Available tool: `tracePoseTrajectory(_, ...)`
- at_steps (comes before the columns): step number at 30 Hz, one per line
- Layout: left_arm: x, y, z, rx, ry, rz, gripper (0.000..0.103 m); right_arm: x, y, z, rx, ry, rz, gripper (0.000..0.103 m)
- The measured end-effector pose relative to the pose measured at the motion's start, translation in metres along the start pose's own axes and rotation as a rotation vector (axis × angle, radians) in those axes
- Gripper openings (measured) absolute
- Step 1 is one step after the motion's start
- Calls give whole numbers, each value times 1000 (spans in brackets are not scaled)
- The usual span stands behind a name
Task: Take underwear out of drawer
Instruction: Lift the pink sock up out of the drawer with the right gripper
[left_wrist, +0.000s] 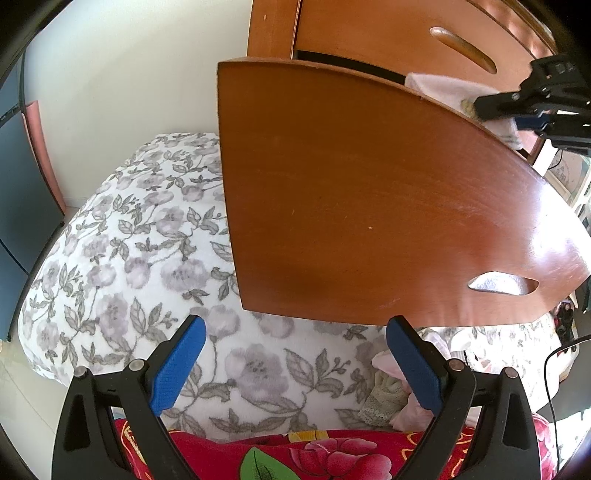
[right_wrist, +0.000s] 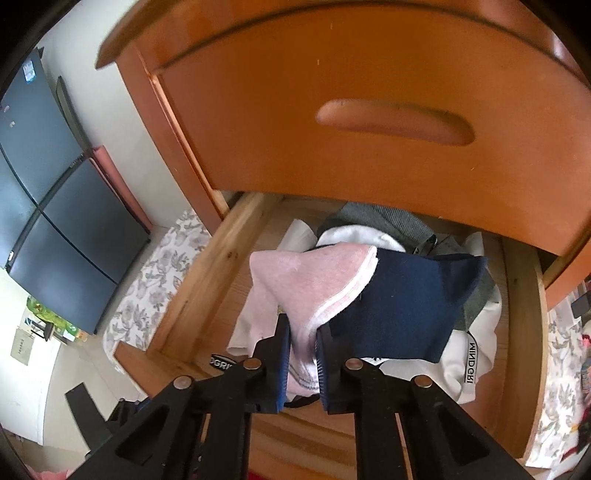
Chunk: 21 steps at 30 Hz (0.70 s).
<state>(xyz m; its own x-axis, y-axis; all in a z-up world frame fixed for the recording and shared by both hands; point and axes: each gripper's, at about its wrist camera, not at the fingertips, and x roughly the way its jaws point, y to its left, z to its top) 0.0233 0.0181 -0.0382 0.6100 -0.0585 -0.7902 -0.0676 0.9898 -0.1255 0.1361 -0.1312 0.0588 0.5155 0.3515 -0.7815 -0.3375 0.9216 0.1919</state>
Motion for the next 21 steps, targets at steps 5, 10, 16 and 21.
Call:
tracePoseTrajectory(5,-1,-2,0,9,-1,10,98,-25,2,-1,-1,-50,17,13)
tracePoseTrajectory(10,-1,-3,0,14,-1,17,98,-48,4,0,-5,-97,30,13)
tracePoseTrajectory(16,0,-4,0,21,2,26,98,-77,2,2,4,-161,41,13)
tracePoseTrajectory(21,0,-5,0,29,1,35,98,-107,2,6,8,-230,46,13)
